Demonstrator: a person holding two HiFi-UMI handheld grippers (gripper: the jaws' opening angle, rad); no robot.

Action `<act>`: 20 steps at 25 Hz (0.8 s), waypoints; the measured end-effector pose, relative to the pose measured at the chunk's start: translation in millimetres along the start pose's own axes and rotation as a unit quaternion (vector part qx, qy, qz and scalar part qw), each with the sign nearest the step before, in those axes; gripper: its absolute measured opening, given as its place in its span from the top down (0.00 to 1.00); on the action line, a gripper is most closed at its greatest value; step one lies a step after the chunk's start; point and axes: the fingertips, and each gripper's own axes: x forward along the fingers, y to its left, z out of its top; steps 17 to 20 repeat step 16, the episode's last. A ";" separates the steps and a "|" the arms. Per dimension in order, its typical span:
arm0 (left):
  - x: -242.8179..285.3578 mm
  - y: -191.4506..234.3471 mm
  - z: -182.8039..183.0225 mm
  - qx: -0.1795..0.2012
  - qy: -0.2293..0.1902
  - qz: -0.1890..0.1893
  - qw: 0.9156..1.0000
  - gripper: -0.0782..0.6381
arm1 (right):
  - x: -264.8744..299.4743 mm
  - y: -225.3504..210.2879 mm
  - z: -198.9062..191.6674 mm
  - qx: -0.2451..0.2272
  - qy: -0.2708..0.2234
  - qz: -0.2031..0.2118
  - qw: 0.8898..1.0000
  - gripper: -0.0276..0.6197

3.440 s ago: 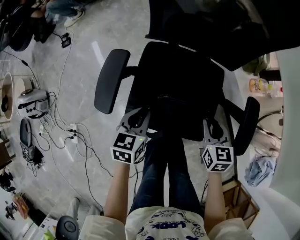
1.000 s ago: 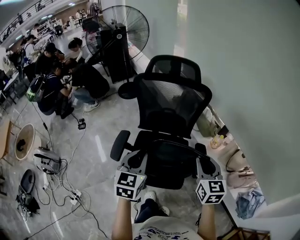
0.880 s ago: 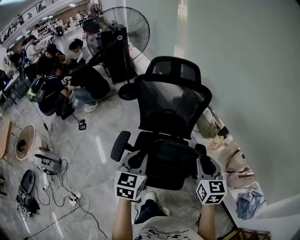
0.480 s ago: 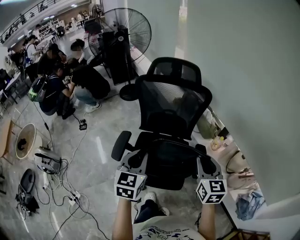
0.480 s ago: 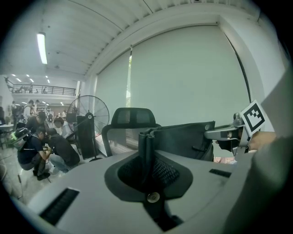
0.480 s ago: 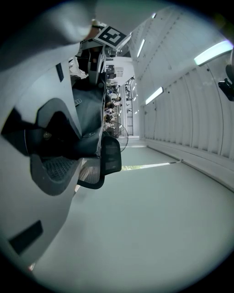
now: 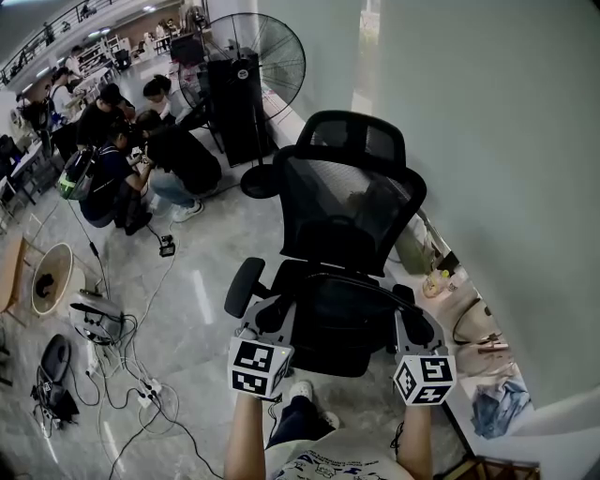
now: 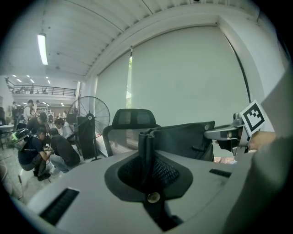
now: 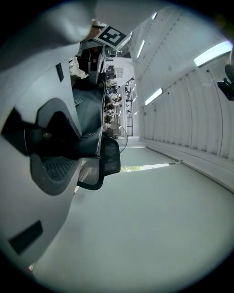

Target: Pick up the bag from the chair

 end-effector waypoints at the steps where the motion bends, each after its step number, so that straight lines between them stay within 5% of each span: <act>1: -0.9 0.1 0.3 0.000 -0.001 0.000 1.000 0.84 | -0.7 0.7 0.6 0.000 0.000 0.000 1.000 0.78; 20: -9.8 3.0 -5.2 -0.004 0.000 0.003 1.000 0.84 | -4.6 9.3 -2.2 -0.003 0.000 0.000 1.000 0.78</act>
